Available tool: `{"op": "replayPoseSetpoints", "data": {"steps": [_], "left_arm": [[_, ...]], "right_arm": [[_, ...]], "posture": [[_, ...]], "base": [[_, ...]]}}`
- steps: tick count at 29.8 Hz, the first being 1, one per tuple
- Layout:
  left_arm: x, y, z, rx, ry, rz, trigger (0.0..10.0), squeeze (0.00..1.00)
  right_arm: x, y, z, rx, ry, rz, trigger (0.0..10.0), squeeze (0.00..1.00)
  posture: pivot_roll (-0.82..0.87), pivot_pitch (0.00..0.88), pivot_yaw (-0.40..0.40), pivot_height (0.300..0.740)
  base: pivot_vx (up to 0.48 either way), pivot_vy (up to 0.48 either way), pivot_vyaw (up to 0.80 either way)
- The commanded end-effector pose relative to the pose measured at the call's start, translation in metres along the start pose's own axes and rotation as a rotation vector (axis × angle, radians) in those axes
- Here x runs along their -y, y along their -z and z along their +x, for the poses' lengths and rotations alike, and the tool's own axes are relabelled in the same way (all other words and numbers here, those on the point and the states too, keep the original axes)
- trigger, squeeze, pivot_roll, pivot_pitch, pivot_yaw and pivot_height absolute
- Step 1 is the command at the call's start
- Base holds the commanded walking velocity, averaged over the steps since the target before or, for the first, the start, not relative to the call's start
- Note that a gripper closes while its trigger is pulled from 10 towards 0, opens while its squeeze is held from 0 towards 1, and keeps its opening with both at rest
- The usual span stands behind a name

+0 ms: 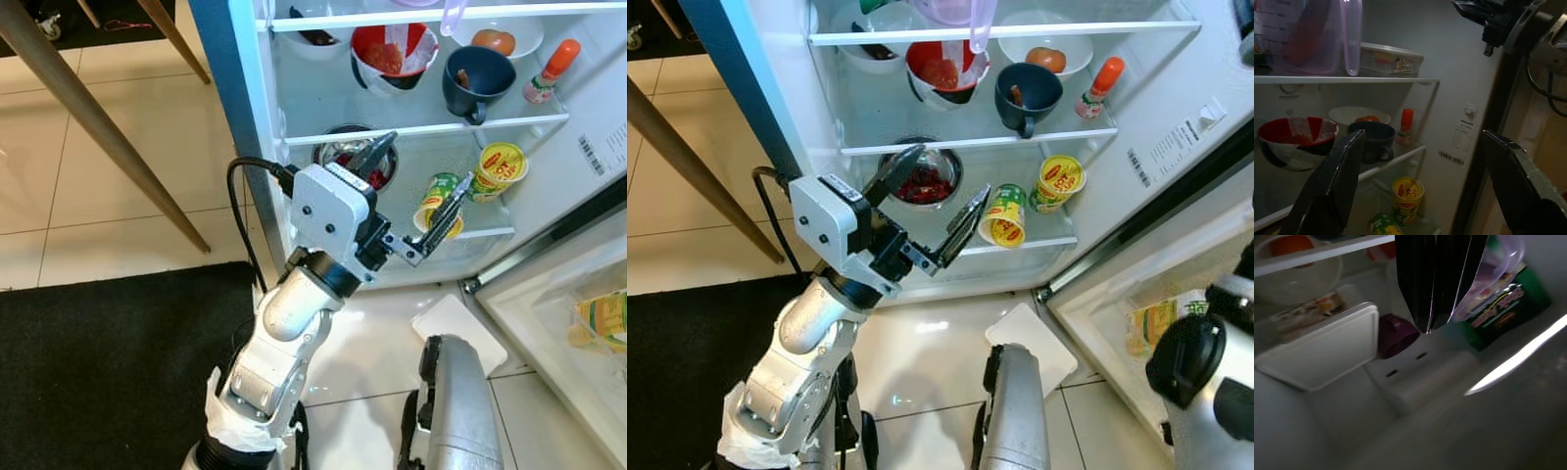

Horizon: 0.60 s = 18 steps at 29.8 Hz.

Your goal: Restocking fridge

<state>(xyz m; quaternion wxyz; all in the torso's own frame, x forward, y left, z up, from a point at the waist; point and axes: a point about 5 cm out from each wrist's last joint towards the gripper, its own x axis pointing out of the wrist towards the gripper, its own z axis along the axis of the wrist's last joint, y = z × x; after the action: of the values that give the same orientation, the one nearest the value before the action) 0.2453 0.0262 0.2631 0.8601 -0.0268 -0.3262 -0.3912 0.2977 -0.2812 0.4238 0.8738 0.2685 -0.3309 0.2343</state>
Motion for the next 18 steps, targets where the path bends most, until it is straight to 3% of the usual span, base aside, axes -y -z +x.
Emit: {"op": "replayPoseSetpoints", "data": {"steps": [1, 6, 8, 11, 12, 13, 16, 18], "left_arm": [[0.003, 0.006, -0.004, -0.029, 0.024, -0.02, 10.0, 0.0], [-0.001, 0.012, -0.01, -0.068, 0.017, -0.031, 10.0, 0.0], [-0.006, 0.018, -0.016, -0.103, -0.005, -0.038, 10.0, 0.0], [-0.011, 0.023, -0.021, -0.136, -0.033, -0.04, 10.0, 0.0], [-0.016, 0.028, -0.027, -0.167, -0.06, -0.047, 10.0, 0.0], [-0.021, 0.035, -0.033, -0.209, -0.091, -0.054, 10.0, 0.0], [-0.024, 0.039, -0.037, -0.235, -0.111, -0.058, 10.0, 0.0], [-0.03, 0.05, -0.047, -0.289, -0.151, -0.078, 10.0, 0.0]], "right_arm": [[-0.01, 0.003, -0.01, -0.044, -0.088, -0.06, 10.0, 0.0], [-0.017, 0.024, -0.024, -0.142, -0.18, -0.135, 10.0, 0.0], [-0.022, 0.044, -0.036, -0.223, -0.234, -0.153, 10.0, 0.0], [-0.023, 0.057, -0.043, -0.272, -0.247, -0.15, 10.0, 0.0], [-0.022, 0.072, -0.052, -0.316, -0.26, -0.165, 10.0, 0.0], [-0.018, 0.089, -0.062, -0.377, -0.246, -0.149, 10.0, 0.0], [-0.015, 0.099, -0.068, -0.414, -0.233, -0.137, 10.0, 0.0], [-0.003, 0.124, -0.085, -0.493, -0.186, -0.073, 10.0, 0.0]], "posture": [[-0.06, 0.311, -0.004, 0.556], [-0.06, 0.302, -0.002, 0.556], [-0.06, 0.286, -0.001, 0.556], [-0.06, 0.276, -0.001, 0.556], [-0.06, 0.264, -0.001, 0.556], [-0.06, 0.252, 0.001, 0.556], [-0.06, 0.252, 0.001, 0.556], [-0.05, 0.227, 0.005, 0.556]], "base": [[0.0, 0.0, 0.0], [0.0, 0.0, 0.0], [0.0, 0.0, 0.0], [0.0, 0.0, 0.0], [0.0, 0.0, 0.0], [0.0, 0.0, 0.0], [0.0, 0.0, 0.0], [0.0, 0.0, 0.0]]}}
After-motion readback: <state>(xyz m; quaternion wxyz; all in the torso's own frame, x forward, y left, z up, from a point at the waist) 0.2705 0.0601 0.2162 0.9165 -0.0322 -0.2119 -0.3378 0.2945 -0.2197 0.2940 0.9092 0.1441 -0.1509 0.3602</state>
